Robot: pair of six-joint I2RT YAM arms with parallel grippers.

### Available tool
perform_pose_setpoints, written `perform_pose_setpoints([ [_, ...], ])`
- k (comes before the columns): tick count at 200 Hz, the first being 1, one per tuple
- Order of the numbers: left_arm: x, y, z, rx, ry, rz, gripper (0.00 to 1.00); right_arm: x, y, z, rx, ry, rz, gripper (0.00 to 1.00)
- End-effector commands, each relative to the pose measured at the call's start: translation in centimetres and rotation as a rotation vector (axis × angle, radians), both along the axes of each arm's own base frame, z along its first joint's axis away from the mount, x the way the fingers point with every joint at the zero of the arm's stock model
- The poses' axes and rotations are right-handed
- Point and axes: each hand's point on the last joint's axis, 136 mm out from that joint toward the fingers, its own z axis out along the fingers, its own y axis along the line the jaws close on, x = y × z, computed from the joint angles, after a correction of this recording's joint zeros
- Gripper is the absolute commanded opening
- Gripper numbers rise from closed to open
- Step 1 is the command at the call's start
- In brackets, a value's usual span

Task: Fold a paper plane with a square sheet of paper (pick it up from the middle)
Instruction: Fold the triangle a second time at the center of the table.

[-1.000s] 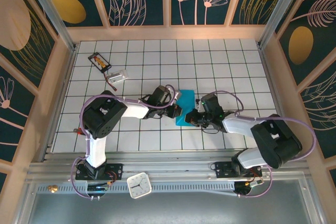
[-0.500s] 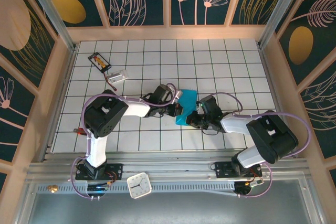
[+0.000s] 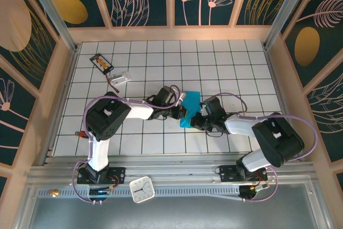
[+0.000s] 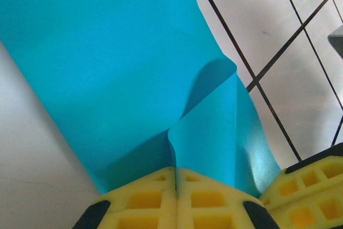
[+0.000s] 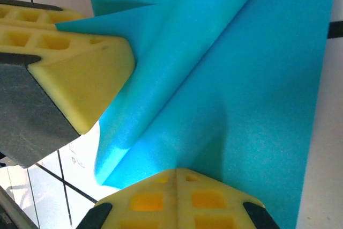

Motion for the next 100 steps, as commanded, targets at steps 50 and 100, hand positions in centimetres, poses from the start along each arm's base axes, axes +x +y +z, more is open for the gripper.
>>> perform_pose_setpoints([
  [50, -2.2, 3.2, -4.4, 0.132, 0.096, 0.035, 0.00, 0.3, 3.7, 5.3, 0.241, -0.082, -0.014, 0.00],
  [100, -2.2, 3.2, -4.6, 0.134, 0.100, 0.032, 0.00, -0.3, 4.6, 3.9, 0.249, -0.064, -0.017, 0.00],
])
